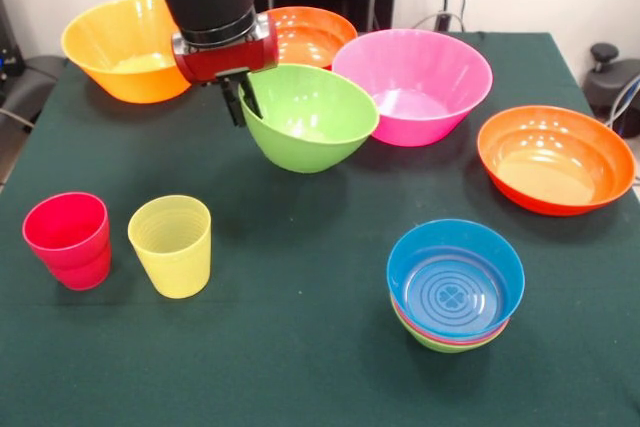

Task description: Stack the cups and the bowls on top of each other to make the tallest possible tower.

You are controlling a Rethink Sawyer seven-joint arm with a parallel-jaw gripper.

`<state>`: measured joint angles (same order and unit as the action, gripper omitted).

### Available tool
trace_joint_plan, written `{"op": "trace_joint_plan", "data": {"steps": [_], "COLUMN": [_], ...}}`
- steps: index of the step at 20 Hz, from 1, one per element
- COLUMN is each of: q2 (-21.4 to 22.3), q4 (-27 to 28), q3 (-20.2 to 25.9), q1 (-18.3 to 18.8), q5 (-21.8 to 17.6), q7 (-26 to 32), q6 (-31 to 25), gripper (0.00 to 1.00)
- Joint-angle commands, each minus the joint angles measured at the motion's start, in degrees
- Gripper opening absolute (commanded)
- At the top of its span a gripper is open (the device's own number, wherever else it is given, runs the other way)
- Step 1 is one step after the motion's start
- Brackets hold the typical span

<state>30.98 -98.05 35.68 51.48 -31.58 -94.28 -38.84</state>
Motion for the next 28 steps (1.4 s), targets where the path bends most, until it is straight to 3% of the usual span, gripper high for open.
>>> {"op": "trace_joint_plan", "data": {"steps": [1, 18, 28], "q2": [-0.43, -1.92, -3.65], "q4": [4.35, 6.96, 9.81], "q3": [0.30, 0.88, -0.29], "q1": [-2.18, -3.96, -7.31], "q5": [3.26, 9.39, 12.86], "q7": [0.80, 1.46, -0.91], "q6": [-5.61, -6.67, -7.12], "gripper": [0.00, 0.00, 0.00]}}
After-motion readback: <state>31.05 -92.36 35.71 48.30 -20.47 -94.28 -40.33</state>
